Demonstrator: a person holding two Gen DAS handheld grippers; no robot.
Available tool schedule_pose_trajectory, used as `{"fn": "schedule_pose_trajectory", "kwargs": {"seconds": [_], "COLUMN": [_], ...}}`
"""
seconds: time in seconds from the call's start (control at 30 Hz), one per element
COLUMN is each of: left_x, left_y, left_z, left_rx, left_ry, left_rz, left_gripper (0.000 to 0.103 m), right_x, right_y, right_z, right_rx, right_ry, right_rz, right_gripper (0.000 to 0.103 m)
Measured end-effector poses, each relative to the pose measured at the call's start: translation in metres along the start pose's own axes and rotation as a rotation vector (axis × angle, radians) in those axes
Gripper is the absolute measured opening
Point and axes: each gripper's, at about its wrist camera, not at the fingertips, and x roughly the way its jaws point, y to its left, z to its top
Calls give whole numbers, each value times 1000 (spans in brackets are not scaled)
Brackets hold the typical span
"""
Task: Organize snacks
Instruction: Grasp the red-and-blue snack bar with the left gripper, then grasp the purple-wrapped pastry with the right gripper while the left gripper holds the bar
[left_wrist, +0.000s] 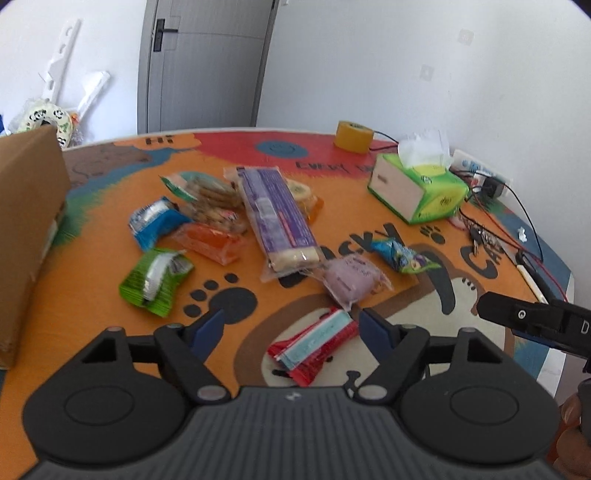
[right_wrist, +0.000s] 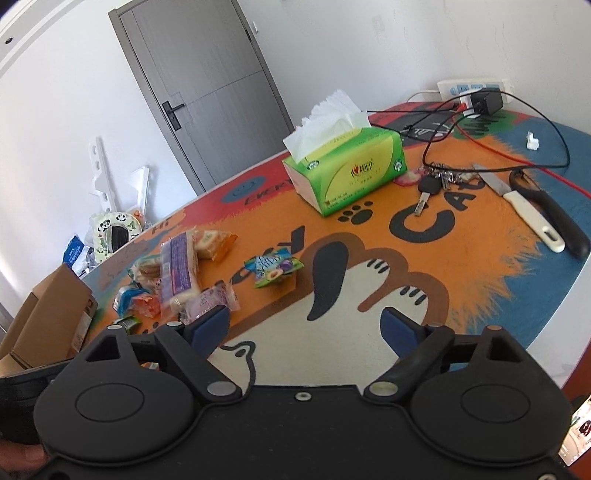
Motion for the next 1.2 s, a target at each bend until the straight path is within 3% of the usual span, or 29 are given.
{"fn": "schedule_pose_trajectory", "kwargs": {"seconds": [0.27, 0.43, 0.5, 0.63, 0.77, 1.2], "left_x": [19, 20, 19, 17, 13, -9], "left_y": [-13, -21, -22, -22, -12, 26], "left_z": [-4, -9, -9, -14, -13, -2], "left_rx": [55, 100, 117, 149, 123, 14], "left_ry": [14, -8, -7, -22, -26, -61], "left_rz": [10, 18, 34, 52, 48, 43], "left_gripper": [73, 65, 53, 44, 19, 19], "right_x": [10, 10, 11, 15, 17, 26], "right_y": [-5, -9, -11, -7, -1, 33], "right_z": [-4, -6, -7, -9, -11, -6], "right_rx": [8, 19, 26, 19, 9, -45], "right_ry": [35, 37, 39, 45, 47, 45], "right_rz": [12, 11, 12, 15, 24, 79], "right_gripper": [89, 89, 89, 89, 89, 88]}}
